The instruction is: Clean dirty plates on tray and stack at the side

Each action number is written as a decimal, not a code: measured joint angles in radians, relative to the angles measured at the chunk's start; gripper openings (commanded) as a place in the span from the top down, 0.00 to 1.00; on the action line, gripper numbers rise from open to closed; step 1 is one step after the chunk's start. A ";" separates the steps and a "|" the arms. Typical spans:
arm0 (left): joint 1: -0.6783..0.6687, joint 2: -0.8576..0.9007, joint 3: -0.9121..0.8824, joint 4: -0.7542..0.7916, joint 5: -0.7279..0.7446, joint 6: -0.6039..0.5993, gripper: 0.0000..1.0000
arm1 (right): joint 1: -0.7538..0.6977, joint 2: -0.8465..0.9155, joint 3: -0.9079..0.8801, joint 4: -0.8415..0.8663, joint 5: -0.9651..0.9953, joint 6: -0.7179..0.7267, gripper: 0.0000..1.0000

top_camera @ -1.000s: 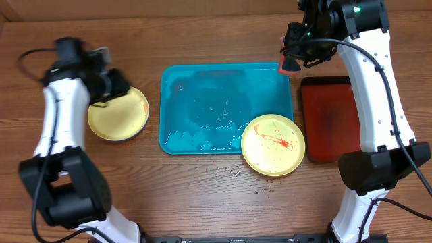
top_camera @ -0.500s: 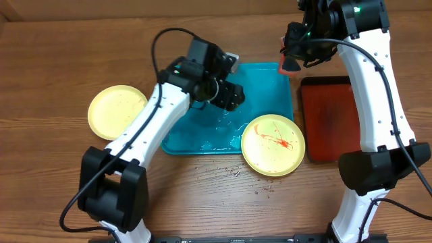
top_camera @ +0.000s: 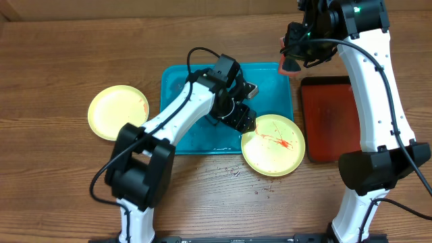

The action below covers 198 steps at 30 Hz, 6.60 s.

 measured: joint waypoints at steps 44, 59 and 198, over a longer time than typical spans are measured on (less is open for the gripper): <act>-0.033 0.253 0.304 -0.251 -0.031 0.073 0.96 | 0.000 0.000 0.000 0.005 0.000 0.000 0.96; 0.007 0.254 0.343 -0.291 -0.122 0.061 0.96 | 0.000 0.000 0.000 0.002 -0.001 0.000 0.96; 0.298 0.245 0.184 -0.149 -0.033 -0.199 0.96 | 0.148 0.322 -0.420 0.352 -0.133 0.026 0.96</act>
